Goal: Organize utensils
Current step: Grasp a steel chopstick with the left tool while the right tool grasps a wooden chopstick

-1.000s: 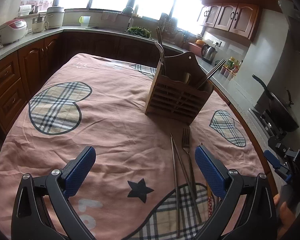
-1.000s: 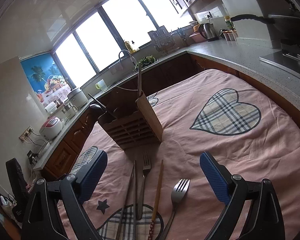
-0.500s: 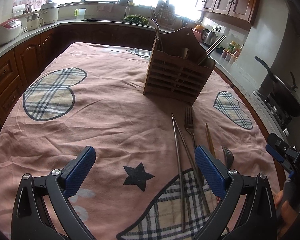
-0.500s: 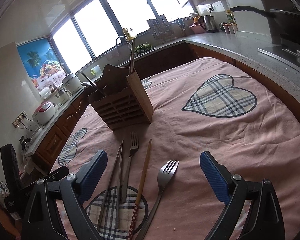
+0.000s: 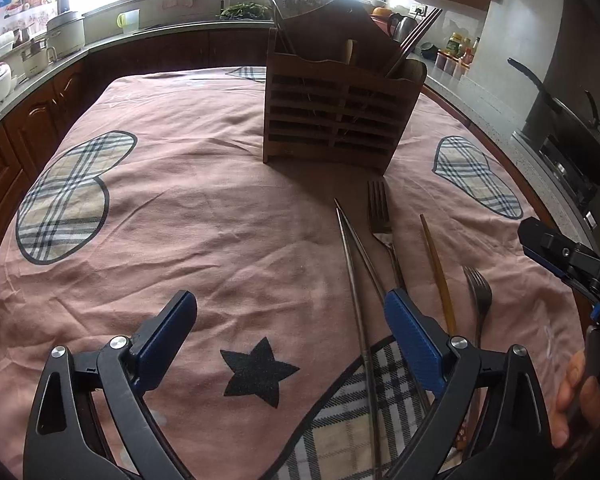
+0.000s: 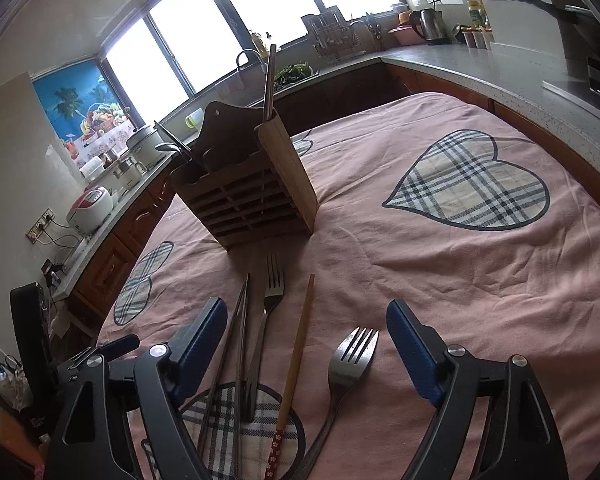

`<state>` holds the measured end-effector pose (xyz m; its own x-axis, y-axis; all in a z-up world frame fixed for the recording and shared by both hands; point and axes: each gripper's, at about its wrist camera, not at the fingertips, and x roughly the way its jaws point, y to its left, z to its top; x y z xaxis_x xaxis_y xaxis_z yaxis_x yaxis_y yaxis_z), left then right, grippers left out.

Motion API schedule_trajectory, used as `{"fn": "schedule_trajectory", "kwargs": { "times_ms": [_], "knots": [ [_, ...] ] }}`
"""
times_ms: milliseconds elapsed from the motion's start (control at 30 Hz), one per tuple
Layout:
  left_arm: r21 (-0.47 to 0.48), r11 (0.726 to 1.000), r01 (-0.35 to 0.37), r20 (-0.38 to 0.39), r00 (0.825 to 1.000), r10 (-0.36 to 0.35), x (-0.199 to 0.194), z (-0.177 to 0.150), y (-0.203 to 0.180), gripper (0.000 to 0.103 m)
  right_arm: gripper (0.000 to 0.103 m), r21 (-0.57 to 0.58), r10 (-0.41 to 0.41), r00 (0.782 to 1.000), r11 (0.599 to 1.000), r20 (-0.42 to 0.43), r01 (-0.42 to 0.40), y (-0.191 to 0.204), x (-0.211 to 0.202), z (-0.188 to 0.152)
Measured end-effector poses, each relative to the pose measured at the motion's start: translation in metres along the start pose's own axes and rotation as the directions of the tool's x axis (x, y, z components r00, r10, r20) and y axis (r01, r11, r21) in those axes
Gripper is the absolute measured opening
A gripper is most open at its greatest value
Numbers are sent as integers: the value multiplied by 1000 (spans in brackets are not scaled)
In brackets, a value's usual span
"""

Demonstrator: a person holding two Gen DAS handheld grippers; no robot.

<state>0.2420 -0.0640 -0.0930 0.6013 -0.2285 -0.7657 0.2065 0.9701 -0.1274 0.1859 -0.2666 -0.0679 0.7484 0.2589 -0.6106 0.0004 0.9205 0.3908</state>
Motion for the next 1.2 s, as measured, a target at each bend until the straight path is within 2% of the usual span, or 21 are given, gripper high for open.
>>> {"fn": "schedule_trajectory", "kwargs": {
  "times_ms": [233, 300, 467, 533, 600, 700, 800, 967, 1000, 1100, 1200],
  "knots": [
    [1, 1000, 24, -39, 999, -23, 19, 7, 3, 91, 54, -20, -13, 995, 1000, -101, 11, 2, 47, 7],
    [3, 999, 33, -48, 998, -33, 23, 9, 3, 90, 43, -31, -23, 991, 999, -128, 19, 3, 60, 10],
    [12, 998, 66, -78, 995, -64, 35, 16, 0, 86, 25, -80, -49, 978, 996, -201, 34, 6, 90, 15],
    [28, 997, 70, -90, 994, -67, 42, 19, -5, 82, 22, -99, -73, 970, 994, -231, 51, 6, 101, 14],
    [51, 997, 66, -102, 993, -61, 49, 22, -11, 77, 9, -118, -99, 969, 990, -227, 74, 4, 104, 14],
    [84, 995, 54, -129, 991, -43, 64, 28, -20, 55, 7, -81, -82, 973, 994, -215, 66, -4, 99, 17],
    [127, 992, 26, -122, 992, -10, 74, 35, -30, 49, 5, -49, -67, 979, 997, -195, 59, -11, 90, 19],
    [186, 982, -7, -122, 992, 30, 90, 47, -45, 49, 5, -14, -46, 986, 999, -163, 45, -15, 79, 25],
    [197, 980, -8, -120, 992, 33, 92, 48, -47, 44, 5, -8, -44, 987, 999, -156, 43, -16, 77, 26],
    [222, 975, -11, -115, 993, 37, 93, 49, -51, 8, 5, 2, -36, 989, 999, -143, 37, -16, 72, 29],
    [212, 977, 5, -116, 993, 20, 90, 47, -49, 7, 5, 8, -27, 991, 1000, -134, 28, -15, 69, 31]
  ]
}}
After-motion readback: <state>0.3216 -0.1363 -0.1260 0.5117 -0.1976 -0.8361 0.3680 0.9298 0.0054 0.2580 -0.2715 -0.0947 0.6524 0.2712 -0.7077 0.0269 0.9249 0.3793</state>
